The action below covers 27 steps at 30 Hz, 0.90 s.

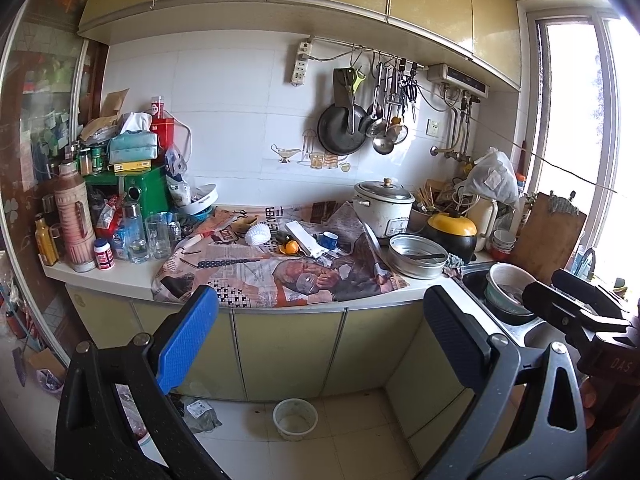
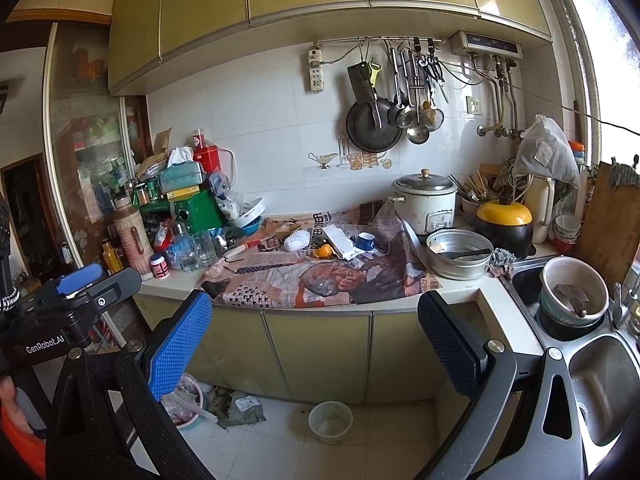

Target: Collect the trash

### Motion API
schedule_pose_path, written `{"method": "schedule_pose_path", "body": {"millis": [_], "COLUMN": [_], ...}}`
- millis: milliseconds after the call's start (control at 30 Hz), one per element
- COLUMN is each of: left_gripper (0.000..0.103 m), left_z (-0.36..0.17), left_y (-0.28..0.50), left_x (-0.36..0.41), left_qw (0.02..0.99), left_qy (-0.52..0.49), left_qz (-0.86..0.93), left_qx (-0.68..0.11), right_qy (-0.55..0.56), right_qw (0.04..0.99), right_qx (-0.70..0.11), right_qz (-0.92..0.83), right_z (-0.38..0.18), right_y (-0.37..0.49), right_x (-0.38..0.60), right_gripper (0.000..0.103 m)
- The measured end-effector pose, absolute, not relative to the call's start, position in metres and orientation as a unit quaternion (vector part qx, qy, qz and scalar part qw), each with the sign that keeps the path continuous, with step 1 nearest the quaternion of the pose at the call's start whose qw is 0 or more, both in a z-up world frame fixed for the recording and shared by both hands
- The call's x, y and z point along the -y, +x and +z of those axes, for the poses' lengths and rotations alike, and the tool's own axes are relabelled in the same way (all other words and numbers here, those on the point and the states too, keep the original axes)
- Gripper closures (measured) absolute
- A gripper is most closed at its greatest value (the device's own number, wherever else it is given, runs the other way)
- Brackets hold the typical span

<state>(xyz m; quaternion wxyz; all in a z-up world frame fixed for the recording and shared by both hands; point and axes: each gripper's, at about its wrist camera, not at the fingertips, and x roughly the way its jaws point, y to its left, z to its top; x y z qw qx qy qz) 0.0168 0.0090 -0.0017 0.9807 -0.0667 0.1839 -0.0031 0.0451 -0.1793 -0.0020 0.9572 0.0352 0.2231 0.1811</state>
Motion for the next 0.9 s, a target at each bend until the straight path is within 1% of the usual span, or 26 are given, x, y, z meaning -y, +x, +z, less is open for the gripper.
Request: {"method": "schedule_pose_path", "body": {"millis": [533, 700, 900], "left_gripper": [0.0, 0.0, 0.0], "left_z": [-0.016, -0.024, -0.044], "left_y": [0.047, 0.079, 0.137], "left_x": [0.011, 0.004, -0.019], "left_qw": [0.976, 0.972, 0.965], "left_qy": [-0.068, -0.077, -0.086], "left_qz": [0.03, 0.041, 0.054], "left_qx": [-0.203, -0.219, -0.24], "right_qy": [0.04, 0.043, 0.049], "right_qw": [0.948, 0.945, 0.941], "right_qx": [-0.24, -0.26, -0.287], "right_qz": [0.205, 0.192, 0.171], "right_z": [-0.02, -0.031, -0.051], "right_y": [0.082, 0.107, 0.147], "right_x": [0.202, 0.204, 0.198], "right_gripper": [0.001, 0.001, 0.001]}}
